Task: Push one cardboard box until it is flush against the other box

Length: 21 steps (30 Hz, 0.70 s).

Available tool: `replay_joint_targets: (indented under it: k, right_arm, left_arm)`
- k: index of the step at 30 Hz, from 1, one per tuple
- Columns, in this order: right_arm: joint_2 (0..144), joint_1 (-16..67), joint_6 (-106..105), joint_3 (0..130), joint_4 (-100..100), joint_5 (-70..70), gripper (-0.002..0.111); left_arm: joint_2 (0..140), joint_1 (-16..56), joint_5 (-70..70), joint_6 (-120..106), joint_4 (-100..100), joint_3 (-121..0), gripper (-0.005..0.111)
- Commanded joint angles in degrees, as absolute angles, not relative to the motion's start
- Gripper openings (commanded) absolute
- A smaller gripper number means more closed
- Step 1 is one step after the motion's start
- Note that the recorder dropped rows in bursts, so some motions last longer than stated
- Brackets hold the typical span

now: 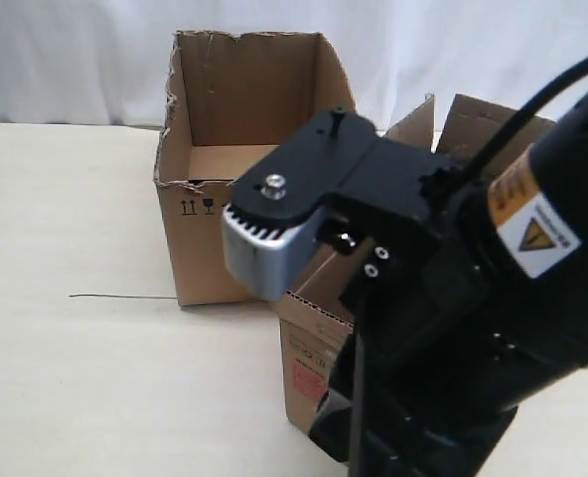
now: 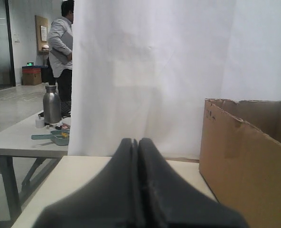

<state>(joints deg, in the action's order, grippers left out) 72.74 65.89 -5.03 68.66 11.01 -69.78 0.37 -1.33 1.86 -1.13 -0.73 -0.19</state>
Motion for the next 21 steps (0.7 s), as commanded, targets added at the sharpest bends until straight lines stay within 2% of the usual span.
replay_joint_targets:
  k: [1, 11, 21]
  right_arm:
    - [75.55, 66.1, -5.2, 68.29, 8.5, -69.96, 0.005]
    - [79.85, 66.1, -5.83, 67.75, 6.42, -69.96, 0.005]
    - [79.85, 66.1, -6.5, 59.0, 1.91, -69.96, 0.005]
  left_arm:
    - [0.16, -0.92, 2.16, -1.15, -0.65, 0.0, 0.0]
    - [0.16, -0.92, 2.16, -1.28, -0.65, 0.0, 0.0]
    - [0.16, -0.92, 2.16, -1.28, -0.65, 0.0, 0.0]
